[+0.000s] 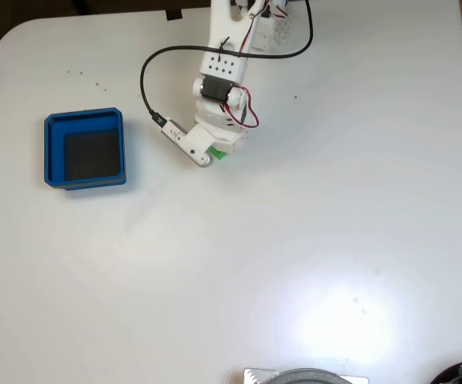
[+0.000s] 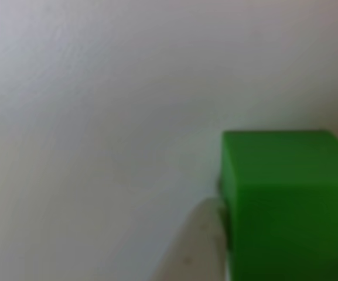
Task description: Pick up green cube and drop it in the blue box
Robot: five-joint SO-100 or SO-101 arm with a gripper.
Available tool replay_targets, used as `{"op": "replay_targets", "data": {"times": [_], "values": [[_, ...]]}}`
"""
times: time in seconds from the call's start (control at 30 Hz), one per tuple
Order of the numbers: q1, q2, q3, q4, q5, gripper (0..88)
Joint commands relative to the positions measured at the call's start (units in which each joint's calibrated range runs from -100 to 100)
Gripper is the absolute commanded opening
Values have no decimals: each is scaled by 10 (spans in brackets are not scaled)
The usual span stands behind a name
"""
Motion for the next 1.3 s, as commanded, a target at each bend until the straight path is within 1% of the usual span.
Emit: {"op": "replay_targets", "data": {"times": [0.0,0.47,0.7,0.77,1.03,1.13,1.27], "values": [[7,-62,-30,-5,-1,11],[8,-252,-33,-6,1,12],[64,-305,-37,-12,1,12],[78,-301,-37,-31,1,12],[138,-297,-36,-190,1,12],[156,-293,-36,-211,2,12],[173,-287,-37,-212,2,12]]}}
